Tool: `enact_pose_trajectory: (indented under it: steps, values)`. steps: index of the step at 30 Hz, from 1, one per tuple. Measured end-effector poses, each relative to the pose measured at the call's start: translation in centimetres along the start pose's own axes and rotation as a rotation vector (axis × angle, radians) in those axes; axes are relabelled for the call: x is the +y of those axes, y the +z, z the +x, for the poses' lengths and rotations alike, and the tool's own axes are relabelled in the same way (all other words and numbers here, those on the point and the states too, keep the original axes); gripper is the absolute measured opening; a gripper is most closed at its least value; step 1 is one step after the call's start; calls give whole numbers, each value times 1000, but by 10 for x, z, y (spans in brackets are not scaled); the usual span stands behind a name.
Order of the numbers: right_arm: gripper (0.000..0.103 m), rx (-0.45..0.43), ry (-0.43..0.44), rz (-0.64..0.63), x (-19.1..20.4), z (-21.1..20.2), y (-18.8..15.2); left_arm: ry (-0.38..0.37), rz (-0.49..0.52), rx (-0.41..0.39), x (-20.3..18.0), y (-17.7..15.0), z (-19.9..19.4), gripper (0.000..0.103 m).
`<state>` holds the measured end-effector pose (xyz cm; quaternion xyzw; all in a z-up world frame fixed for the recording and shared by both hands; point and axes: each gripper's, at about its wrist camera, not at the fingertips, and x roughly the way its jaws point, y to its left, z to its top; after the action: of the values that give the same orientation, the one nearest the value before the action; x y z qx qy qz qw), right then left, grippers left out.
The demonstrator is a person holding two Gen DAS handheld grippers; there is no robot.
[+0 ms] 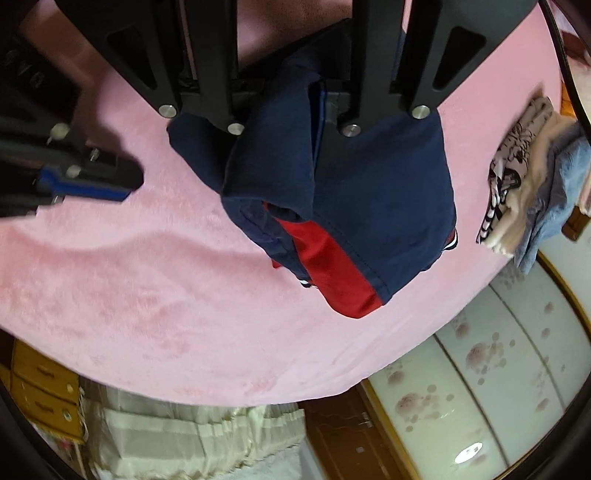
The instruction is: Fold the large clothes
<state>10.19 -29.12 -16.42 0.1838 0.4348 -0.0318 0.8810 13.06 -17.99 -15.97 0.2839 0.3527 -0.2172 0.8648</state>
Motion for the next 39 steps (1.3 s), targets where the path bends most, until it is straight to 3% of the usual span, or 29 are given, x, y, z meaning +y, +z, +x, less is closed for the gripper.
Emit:
enact_pose_trajectory:
  steps: [1, 2, 4, 5, 9, 12, 15, 18, 21, 25, 27, 28, 29, 31, 34, 39]
  values:
    - [8, 2, 0, 2, 0, -1, 1, -3, 24, -6, -3, -1, -2, 32]
    - [10, 5, 4, 3, 1, -2, 1, -16, 35, -6, -5, -1, -5, 53]
    - [9, 6, 10, 3, 2, -6, 4, -57, 19, -12, -1, -2, -14, 78]
    - [9, 3, 13, 2, 3, -8, 5, -70, 2, -35, 3, -3, -22, 81]
    - [11, -20, 24, -9, 8, -20, 12, -154, -33, -78, 21, -9, -54, 81]
    - [27, -40, 53, -19, 16, -30, 18, -225, -93, -117, 46, -20, -83, 81]
    - [36, -57, 99, -58, 30, -35, 24, -225, -209, -140, 79, -33, -98, 82]
    - [40, -34, 126, -99, 49, -28, 27, -208, -368, -104, 118, -46, -87, 82]
    - [40, 5, 155, -125, 65, -15, 30, -229, -562, 0, 155, -63, -54, 81]
    - [40, 31, 104, -154, 77, 4, 34, -273, -674, 68, 172, -74, -20, 81]
    - [38, 51, 94, -154, 77, 16, 36, -279, -681, 80, 171, -74, -12, 74]
    - [17, 59, 101, -151, 75, 19, 36, -288, -675, 88, 169, -72, -8, 65]
    - [16, 66, 109, -144, 72, 21, 37, -302, -667, 93, 168, -69, -4, 53]
    - [15, 43, 130, -114, 63, 16, 35, -336, -655, 88, 164, -63, 1, 40]
    - [13, 1, 135, -58, 47, 7, 25, -337, -606, 73, 148, -52, 1, 36]
    - [13, 73, 145, 80, 12, 40, -5, -248, -490, 73, 118, -48, 6, 35]
